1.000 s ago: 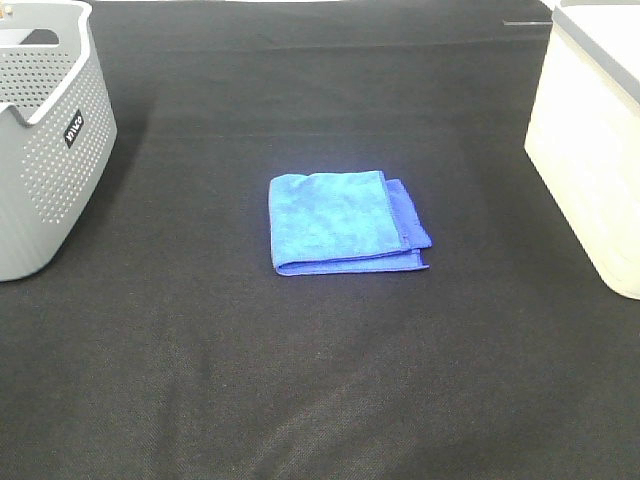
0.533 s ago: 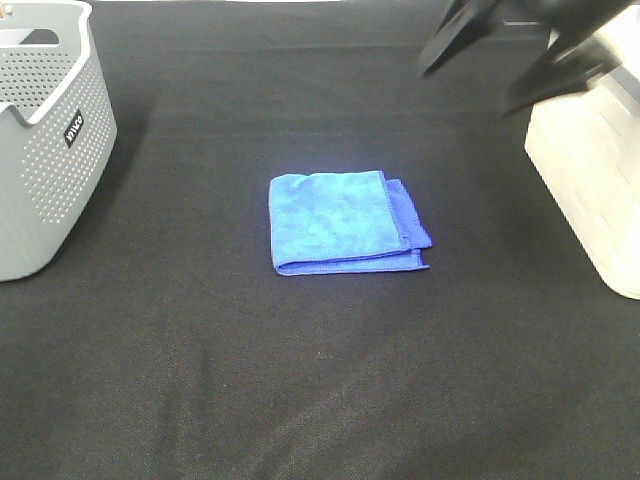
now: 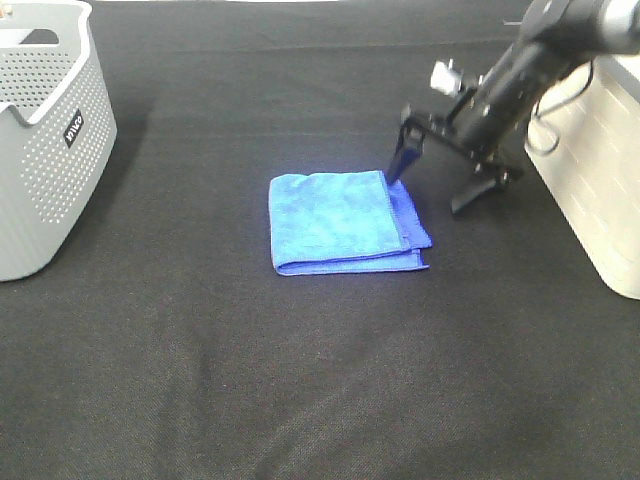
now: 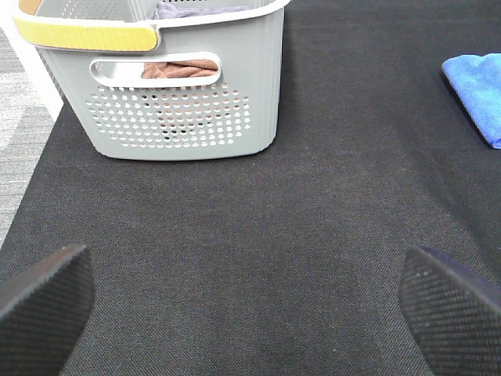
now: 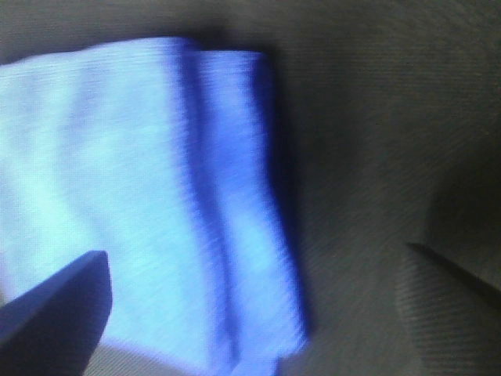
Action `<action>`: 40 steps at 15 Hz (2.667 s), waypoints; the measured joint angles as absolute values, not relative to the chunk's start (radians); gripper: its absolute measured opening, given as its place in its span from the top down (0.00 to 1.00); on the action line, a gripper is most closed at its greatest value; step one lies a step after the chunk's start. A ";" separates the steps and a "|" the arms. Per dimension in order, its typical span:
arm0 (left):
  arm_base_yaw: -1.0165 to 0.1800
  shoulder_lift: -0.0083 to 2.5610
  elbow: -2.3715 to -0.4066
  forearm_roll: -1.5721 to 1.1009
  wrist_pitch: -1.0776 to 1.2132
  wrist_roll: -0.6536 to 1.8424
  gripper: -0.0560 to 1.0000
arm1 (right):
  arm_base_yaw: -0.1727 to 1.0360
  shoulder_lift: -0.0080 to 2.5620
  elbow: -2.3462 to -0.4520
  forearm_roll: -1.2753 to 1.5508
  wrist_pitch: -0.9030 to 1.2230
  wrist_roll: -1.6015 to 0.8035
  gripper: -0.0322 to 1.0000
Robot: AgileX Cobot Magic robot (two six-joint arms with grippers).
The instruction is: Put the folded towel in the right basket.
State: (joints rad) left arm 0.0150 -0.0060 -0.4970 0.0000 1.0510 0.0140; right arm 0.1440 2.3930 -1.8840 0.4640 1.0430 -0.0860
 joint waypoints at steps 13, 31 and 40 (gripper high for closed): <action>0.015 -0.006 -0.497 0.000 1.051 0.014 0.01 | 0.409 2.502 -1.922 0.531 0.870 -0.059 0.50; 0.015 -0.006 -0.497 0.000 1.051 0.014 0.01 | -0.205 2.026 -2.316 0.141 1.214 -0.059 0.69; 0.015 -0.006 -0.497 0.000 1.051 0.014 0.01 | -0.160 2.050 -2.081 -0.010 1.221 -0.021 0.03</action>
